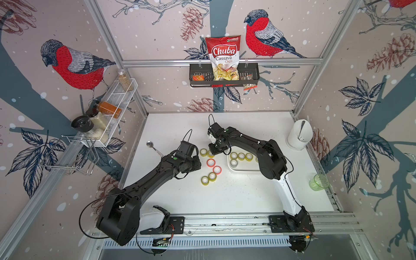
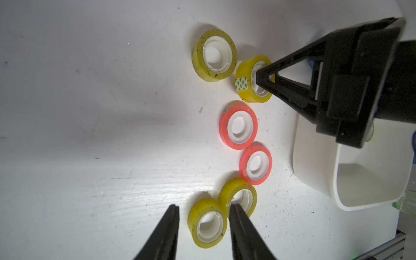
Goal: Put the transparent tape into the storage box
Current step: Pick up the tape from the center of the board, then place the tape in the storage box.
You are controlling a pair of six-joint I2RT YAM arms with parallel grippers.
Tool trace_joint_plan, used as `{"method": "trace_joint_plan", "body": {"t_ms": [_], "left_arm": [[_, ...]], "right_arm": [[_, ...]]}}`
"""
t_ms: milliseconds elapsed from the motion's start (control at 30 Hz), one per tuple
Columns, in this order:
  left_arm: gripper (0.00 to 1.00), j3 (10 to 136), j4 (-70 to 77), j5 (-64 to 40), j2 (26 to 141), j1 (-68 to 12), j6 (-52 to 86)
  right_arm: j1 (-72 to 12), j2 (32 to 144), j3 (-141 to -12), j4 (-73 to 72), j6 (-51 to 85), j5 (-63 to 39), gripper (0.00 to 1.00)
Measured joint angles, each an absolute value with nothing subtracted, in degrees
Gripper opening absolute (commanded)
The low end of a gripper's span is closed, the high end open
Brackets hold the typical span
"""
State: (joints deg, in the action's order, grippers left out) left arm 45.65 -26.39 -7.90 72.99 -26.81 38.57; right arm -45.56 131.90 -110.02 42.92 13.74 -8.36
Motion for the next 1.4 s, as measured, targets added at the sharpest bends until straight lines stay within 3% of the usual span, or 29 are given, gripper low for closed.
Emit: {"method": "trace_joint_plan", "body": {"t_ms": [567, 1400], "left_arm": [[0.4, 53.6, -26.2, -7.5, 77.5, -32.1, 38.5], [0.38, 70.7, -24.1, -7.4, 96.0, -43.0, 38.8]], "right_arm": [[-41.5, 118.3, -103.2, 43.5, 16.9, -10.1, 0.16], [-31.5, 94.7, -74.1, 40.2, 17.6, -10.9, 0.18]]}}
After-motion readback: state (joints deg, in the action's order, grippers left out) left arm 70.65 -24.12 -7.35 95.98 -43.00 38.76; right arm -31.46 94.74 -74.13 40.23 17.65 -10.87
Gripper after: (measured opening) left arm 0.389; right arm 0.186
